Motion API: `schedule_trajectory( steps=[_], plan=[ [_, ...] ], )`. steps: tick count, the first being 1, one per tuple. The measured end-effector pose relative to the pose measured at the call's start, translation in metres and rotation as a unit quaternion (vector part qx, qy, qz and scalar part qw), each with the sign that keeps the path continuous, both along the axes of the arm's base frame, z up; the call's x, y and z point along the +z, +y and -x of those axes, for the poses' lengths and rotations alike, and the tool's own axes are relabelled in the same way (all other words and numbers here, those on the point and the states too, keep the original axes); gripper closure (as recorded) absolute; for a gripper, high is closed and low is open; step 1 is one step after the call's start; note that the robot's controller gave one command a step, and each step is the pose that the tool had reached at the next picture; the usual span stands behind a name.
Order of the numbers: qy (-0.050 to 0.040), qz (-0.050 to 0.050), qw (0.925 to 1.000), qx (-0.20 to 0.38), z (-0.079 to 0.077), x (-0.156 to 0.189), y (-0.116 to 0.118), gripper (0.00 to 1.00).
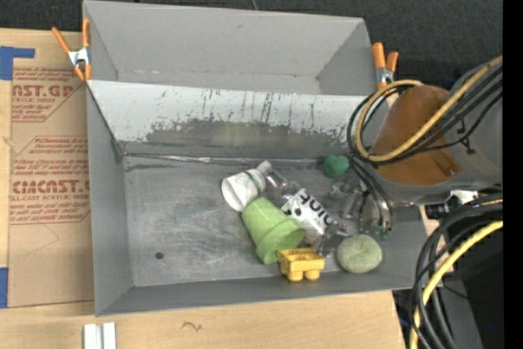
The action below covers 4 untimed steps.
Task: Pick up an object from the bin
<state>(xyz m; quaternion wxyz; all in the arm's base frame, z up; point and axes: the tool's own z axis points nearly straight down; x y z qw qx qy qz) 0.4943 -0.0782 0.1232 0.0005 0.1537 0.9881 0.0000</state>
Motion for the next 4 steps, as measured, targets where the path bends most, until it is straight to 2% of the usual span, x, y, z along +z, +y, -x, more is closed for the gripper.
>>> schedule_trajectory(
  steps=[1, 2, 4],
  plan=[
    [-0.0012, 0.0, 0.9998, -0.02, 0.009, -0.044, -0.019, 0.0],
    [-0.0011, 0.001, 0.9963, -0.086, -0.004, -0.051, -0.005, 1.0],
    [0.0009, 0.001, 0.9963, -0.086, -0.003, -0.047, -0.005, 1.0]
  ],
)
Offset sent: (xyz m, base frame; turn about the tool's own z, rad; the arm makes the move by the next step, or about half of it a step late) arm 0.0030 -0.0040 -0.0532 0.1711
